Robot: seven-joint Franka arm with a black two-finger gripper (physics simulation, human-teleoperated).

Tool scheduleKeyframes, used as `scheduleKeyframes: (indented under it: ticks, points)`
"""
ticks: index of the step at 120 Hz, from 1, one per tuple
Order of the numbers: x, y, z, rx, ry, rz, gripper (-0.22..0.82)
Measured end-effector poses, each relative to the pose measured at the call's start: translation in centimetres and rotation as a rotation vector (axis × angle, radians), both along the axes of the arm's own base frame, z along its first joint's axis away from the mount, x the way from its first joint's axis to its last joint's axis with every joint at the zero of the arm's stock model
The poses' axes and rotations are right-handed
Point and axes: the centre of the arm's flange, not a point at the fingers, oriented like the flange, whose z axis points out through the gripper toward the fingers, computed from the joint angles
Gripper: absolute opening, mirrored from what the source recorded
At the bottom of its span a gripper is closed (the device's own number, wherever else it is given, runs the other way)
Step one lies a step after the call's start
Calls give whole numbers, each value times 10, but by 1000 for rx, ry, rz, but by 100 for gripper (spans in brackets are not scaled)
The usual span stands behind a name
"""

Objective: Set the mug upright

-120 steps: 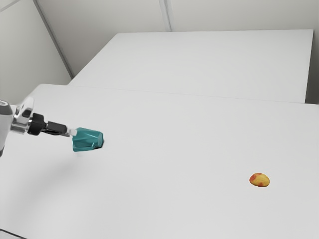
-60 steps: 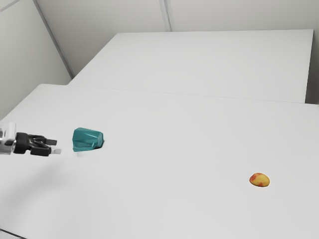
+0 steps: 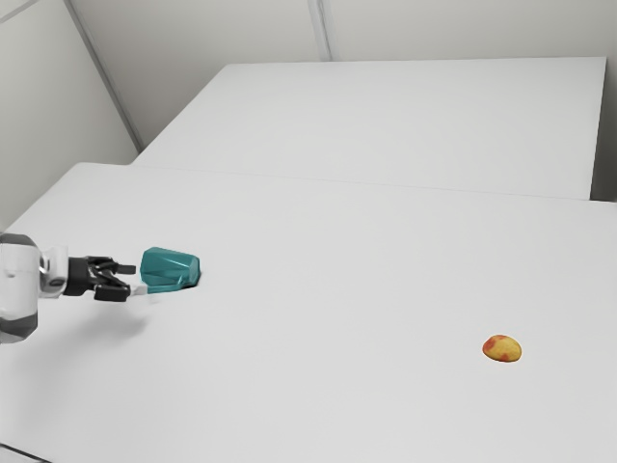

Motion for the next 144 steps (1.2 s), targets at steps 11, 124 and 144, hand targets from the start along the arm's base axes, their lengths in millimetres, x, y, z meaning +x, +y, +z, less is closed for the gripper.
scheduleKeyframes:
  ticks: [11, 124, 144]
  points:
    - [4, -8, -6, -19, -21, -14, 60]
    - [23, -36, 19, -14, -191, -137, -11]
    - [34, -52, 50, 21, -240, -173, -13]
